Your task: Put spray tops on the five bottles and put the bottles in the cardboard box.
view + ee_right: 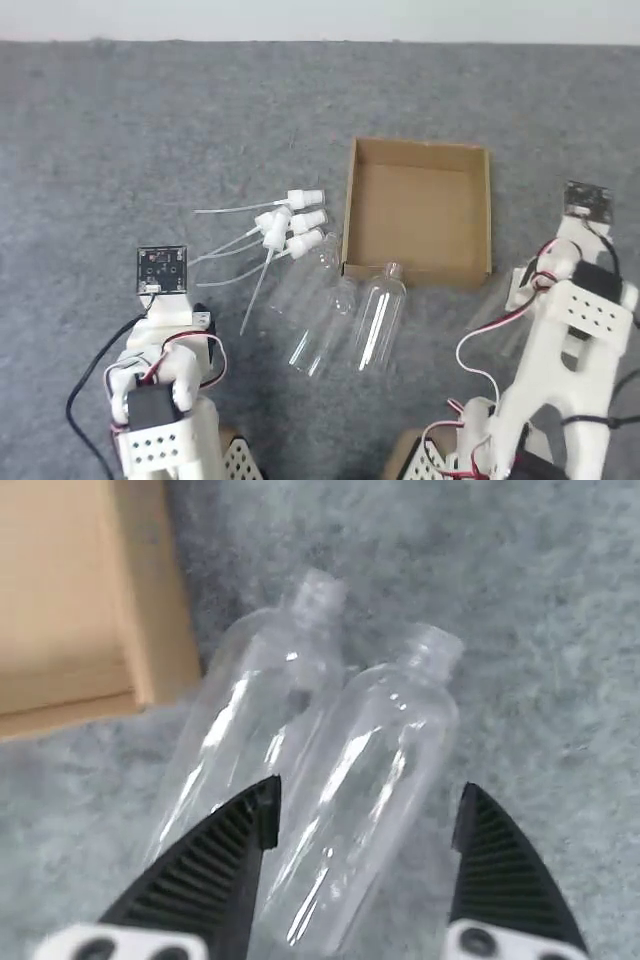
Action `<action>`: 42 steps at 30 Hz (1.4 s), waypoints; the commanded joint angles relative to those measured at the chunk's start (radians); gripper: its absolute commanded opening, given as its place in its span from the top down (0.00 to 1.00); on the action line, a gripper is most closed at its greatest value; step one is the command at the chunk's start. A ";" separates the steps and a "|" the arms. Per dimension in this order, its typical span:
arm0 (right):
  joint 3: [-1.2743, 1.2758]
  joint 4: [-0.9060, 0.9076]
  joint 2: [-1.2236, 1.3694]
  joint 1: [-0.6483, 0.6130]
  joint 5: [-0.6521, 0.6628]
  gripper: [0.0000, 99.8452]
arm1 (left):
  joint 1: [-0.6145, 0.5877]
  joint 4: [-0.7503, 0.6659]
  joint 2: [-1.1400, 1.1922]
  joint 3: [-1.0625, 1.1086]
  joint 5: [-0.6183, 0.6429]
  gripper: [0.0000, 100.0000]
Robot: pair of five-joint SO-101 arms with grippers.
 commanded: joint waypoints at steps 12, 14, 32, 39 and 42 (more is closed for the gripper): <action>0.006 -0.242 0.323 0.136 0.184 0.87 | -0.005 0.005 -0.018 -0.007 -0.009 0.91; 0.006 -0.262 0.335 0.163 0.284 0.92 | -0.005 0.005 -0.018 -0.007 -0.009 0.91; 0.009 -0.360 0.344 0.300 0.939 0.94 | -0.003 -0.137 -0.009 -0.145 -0.470 0.91; 0.009 -0.360 0.344 0.297 0.941 0.94 | 0.028 -0.049 0.298 -0.499 -0.528 0.86; 0.009 -0.360 0.344 0.297 0.941 0.94 | 0.121 -0.028 0.566 -0.657 -0.496 0.86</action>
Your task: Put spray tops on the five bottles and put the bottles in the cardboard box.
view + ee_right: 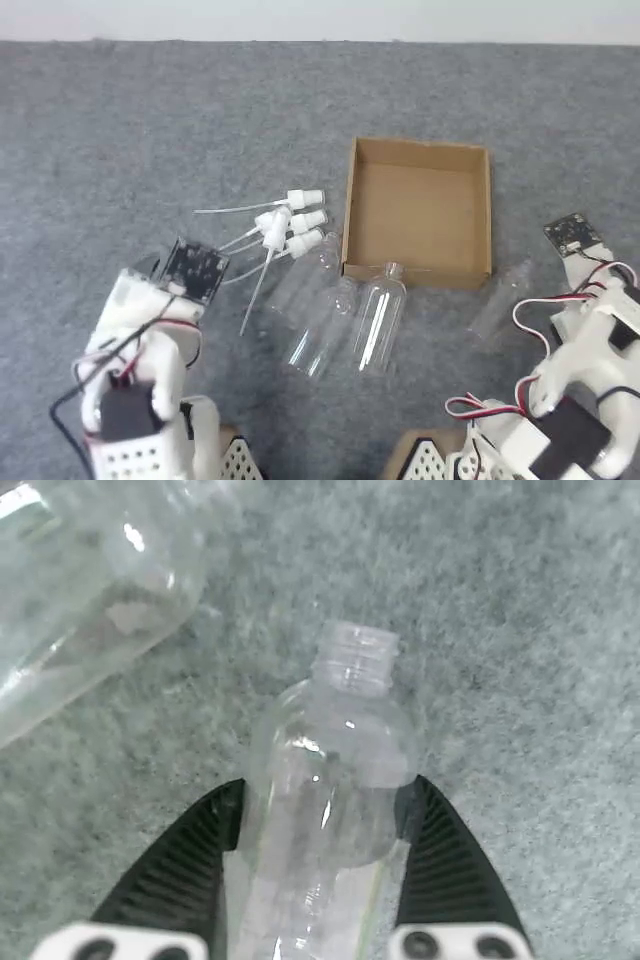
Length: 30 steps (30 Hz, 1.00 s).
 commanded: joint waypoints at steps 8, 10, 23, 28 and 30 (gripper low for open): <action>-0.003 -0.008 0.010 0.015 0.012 0.94 | 0.302 -0.100 0.832 -0.447 0.269 0.86; -0.003 -0.008 0.010 0.015 0.012 0.94 | 0.328 -0.186 0.934 -0.464 0.319 0.86; -0.003 -0.008 0.010 0.015 0.012 0.94 | 0.336 -0.482 1.442 -0.598 0.408 0.80; -0.003 -0.008 0.012 0.015 0.011 0.94 | 0.338 -0.532 1.510 -0.601 0.410 0.80; -0.003 -0.008 0.012 0.015 0.011 0.94 | 0.338 -0.546 1.522 -0.601 0.410 0.82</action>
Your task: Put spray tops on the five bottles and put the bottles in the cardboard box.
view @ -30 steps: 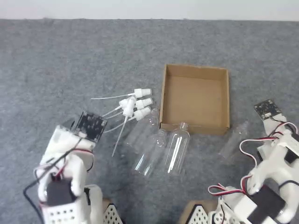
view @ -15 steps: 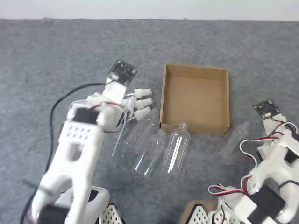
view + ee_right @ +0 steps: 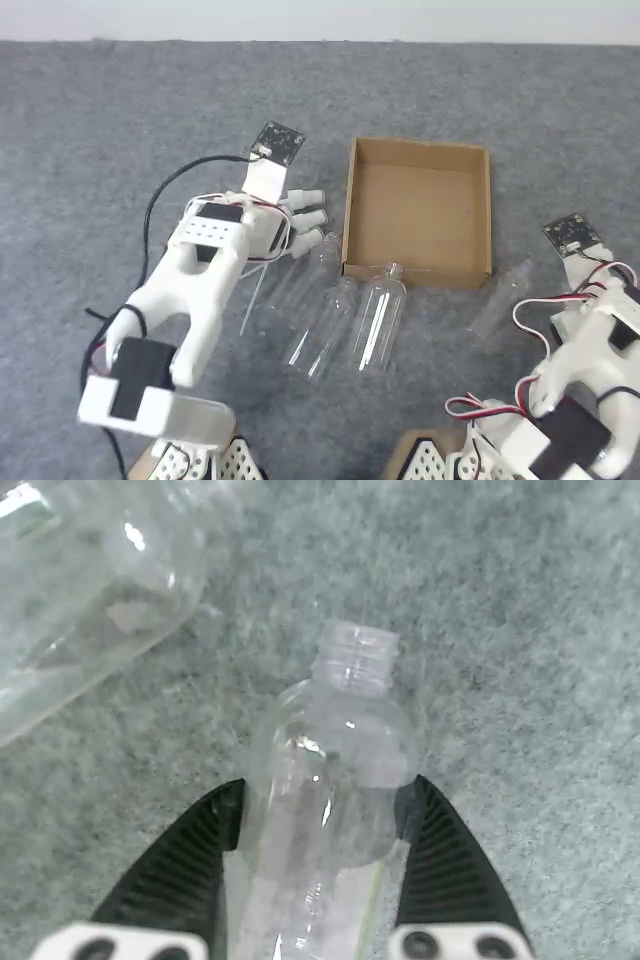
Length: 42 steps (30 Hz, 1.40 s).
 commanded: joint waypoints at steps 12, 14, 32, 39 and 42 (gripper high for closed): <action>-0.003 -0.007 0.012 0.015 0.008 0.94 | -0.002 -0.017 -0.008 -0.036 0.009 0.92; -0.003 -0.007 0.005 0.015 0.008 0.94 | -0.003 0.021 -0.017 -0.053 0.031 0.93; -0.017 0.076 -0.001 0.008 -0.052 0.77 | -0.089 0.431 -0.707 -0.085 0.054 0.93; -0.181 0.196 0.004 -0.028 -0.201 0.74 | -0.087 0.483 -0.853 -0.038 0.057 0.93; -0.256 0.286 0.012 -0.073 -0.204 0.74 | -0.087 0.483 -0.865 -0.022 0.057 0.93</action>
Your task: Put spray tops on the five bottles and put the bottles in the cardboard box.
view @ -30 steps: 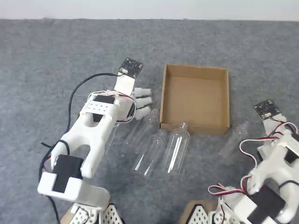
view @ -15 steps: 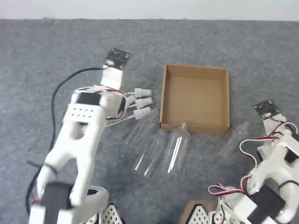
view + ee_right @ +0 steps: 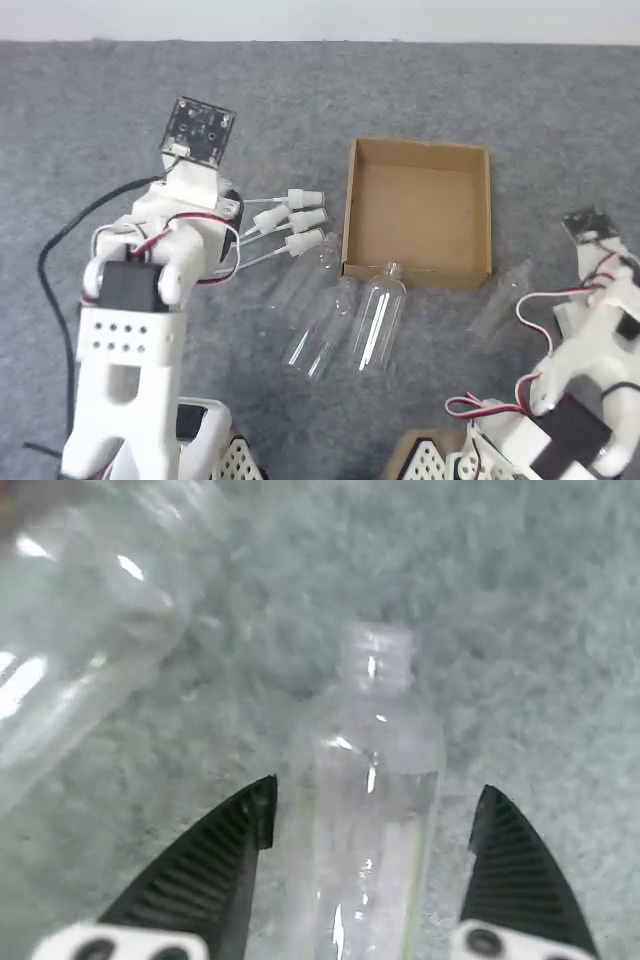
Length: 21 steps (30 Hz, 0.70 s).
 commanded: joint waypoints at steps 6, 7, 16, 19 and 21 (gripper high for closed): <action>-0.143 0.099 0.002 -0.061 -0.015 0.75 | 0.002 0.011 -0.051 -0.002 0.009 0.93; -0.143 0.097 0.002 -0.061 -0.015 0.75 | 0.000 0.011 -0.048 -0.002 0.008 0.93; -0.207 0.087 0.110 -0.067 -0.021 0.75 | -0.006 0.005 -0.044 0.013 0.005 0.93; -0.267 0.085 0.199 -0.051 -0.021 0.75 | -0.006 0.009 -0.049 0.015 0.005 0.93; -0.292 0.084 0.249 -0.047 -0.021 0.75 | -0.006 0.008 -0.049 0.015 0.005 0.93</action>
